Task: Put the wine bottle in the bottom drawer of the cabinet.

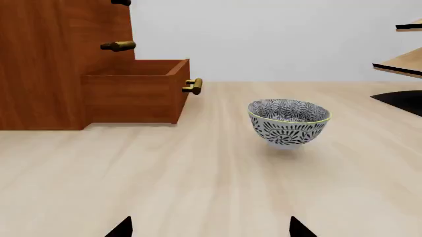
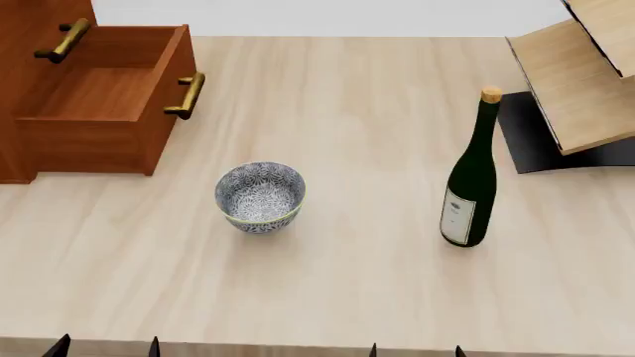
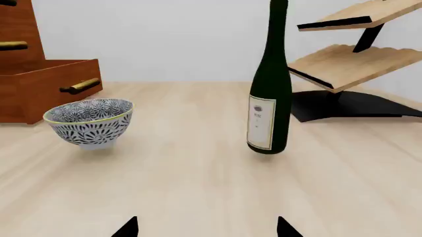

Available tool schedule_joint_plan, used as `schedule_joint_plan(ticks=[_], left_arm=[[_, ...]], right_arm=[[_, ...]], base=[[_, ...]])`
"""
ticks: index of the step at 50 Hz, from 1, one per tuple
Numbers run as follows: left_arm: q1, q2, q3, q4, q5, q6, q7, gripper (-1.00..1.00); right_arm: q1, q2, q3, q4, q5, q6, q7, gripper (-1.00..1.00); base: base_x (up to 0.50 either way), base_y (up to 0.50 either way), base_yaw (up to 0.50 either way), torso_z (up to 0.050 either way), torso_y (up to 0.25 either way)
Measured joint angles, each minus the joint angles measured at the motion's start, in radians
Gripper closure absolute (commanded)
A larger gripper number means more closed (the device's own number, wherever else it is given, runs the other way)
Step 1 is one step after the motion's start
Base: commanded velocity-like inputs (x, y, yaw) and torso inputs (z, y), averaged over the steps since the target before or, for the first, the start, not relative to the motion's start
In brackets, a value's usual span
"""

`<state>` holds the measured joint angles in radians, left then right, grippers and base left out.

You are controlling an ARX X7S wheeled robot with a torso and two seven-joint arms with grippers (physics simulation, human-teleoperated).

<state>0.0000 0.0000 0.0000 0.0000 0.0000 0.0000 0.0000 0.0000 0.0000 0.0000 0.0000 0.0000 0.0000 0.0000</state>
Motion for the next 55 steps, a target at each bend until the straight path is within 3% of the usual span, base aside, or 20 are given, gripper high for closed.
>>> schedule_joint_plan(ticks=[9, 49, 55], left_arm=[[-0.001, -0.013, 0.016, -0.002, -0.017, -0.001, -0.010, -1.00], [0.000, -0.082, 0.098, -0.001, -0.095, 0.006, -0.056, -1.00], [0.002, -0.090, 0.109, 0.001, -0.096, 0.009, -0.066, -1.00]], right_arm=[[0.002, 0.013, -0.024, 0.003, -0.004, -0.001, 0.023, -1.00], [0.013, 0.080, -0.136, 0.018, -0.007, 0.007, 0.125, -1.00], [0.013, 0.086, -0.140, 0.004, 0.003, 0.031, 0.135, -1.00]], base=[[0.00, 0.00, 0.00, 0.000, 0.000], [0.00, 0.00, 0.00, 0.050, 0.000], [0.00, 0.00, 0.00, 0.000, 0.000]])
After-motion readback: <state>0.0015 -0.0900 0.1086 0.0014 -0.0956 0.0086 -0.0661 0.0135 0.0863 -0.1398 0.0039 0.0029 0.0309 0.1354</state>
